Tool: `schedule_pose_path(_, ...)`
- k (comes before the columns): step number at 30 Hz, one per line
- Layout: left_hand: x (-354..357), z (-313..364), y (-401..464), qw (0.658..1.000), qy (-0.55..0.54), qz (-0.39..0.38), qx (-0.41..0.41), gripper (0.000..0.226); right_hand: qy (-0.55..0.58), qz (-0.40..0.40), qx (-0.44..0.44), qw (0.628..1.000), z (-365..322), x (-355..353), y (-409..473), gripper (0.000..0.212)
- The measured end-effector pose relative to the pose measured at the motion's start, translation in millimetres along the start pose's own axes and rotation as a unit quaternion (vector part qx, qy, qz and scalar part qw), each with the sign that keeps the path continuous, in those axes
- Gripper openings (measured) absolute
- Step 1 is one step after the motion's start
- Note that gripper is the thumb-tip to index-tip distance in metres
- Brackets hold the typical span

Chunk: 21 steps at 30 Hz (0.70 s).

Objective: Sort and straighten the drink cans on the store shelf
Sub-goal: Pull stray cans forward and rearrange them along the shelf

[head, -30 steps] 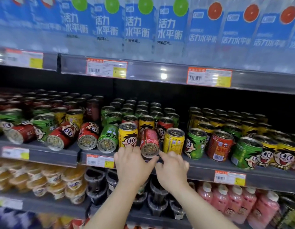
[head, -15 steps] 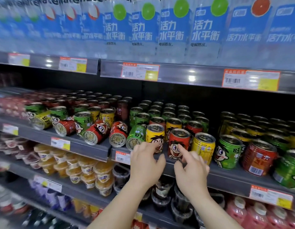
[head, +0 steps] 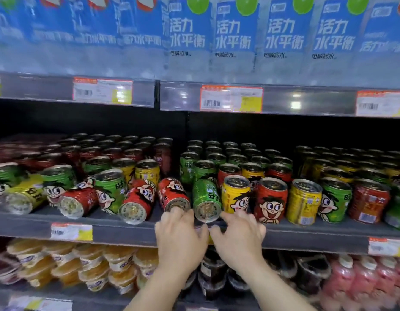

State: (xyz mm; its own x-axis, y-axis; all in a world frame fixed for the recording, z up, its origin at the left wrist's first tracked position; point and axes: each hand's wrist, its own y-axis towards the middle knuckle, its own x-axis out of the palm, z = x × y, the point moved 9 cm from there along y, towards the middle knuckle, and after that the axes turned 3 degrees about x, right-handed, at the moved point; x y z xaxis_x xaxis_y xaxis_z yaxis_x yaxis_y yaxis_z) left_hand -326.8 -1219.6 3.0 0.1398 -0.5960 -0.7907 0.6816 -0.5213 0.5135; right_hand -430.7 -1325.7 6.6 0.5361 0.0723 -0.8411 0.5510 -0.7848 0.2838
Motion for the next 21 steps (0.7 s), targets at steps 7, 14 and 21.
schedule_pose_path(7,-30,9,13,0.988,-0.121,0.027,0.095,0.044,0.086,0.143,0.026,0.986,-29,-29,-16,0.045)
schedule_pose_path(14,-63,-29,30,0.98,-0.143,0.102,0.094,0.042,0.095,0.123,0.013,0.988,-45,-18,-19,0.03)
schedule_pose_path(21,-69,-86,29,0.993,-0.029,0.097,0.056,0.068,-0.067,0.052,0.018,0.996,-73,29,-18,0.069)
